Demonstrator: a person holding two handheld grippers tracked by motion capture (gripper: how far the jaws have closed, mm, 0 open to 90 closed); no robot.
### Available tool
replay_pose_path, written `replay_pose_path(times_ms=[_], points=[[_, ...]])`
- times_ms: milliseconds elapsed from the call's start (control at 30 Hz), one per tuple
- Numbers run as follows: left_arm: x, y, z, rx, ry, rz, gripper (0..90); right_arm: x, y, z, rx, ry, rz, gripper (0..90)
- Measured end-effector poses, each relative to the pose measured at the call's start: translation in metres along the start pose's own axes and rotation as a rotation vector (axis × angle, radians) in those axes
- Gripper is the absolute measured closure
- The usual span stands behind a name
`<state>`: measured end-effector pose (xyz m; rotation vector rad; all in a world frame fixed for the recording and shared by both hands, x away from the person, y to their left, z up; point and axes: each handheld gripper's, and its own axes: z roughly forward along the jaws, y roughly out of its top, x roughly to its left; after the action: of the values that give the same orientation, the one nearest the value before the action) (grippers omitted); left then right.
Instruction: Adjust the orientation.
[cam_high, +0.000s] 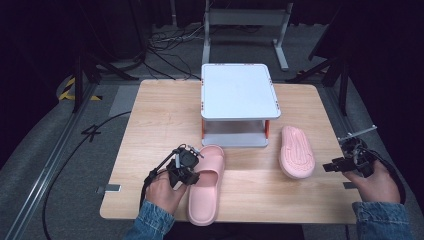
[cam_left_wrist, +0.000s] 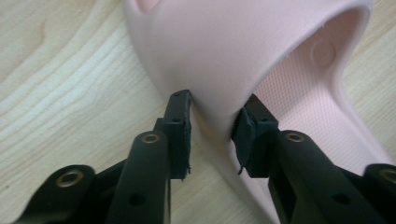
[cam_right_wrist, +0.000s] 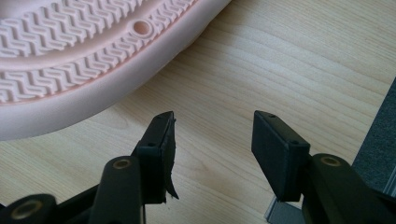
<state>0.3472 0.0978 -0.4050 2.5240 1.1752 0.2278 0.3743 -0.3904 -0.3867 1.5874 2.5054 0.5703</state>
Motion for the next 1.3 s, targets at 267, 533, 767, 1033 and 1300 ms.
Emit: replay_pose_path(times_ms=[267,533,767,1033,1300], points=[[0.005,0.003,-0.004,-0.020,0.005,0.014,78.7,0.000,-0.003,0.000,0.007,-0.005,-0.003,49.8],[0.007,0.010,-0.013,-0.057,-0.012,0.020,80.7,-0.003,-0.008,-0.001,0.007,-0.010,0.013,49.8],[0.005,0.029,-0.016,-0.086,0.000,0.035,80.2,0.000,-0.009,0.000,0.010,-0.011,0.014,49.6],[0.006,0.057,-0.016,-0.123,0.022,0.032,79.5,-0.001,-0.010,0.001,0.015,-0.011,0.016,49.6],[0.020,0.079,-0.009,-0.149,0.026,-0.020,78.0,0.000,-0.010,0.002,0.015,-0.010,0.010,49.5]])
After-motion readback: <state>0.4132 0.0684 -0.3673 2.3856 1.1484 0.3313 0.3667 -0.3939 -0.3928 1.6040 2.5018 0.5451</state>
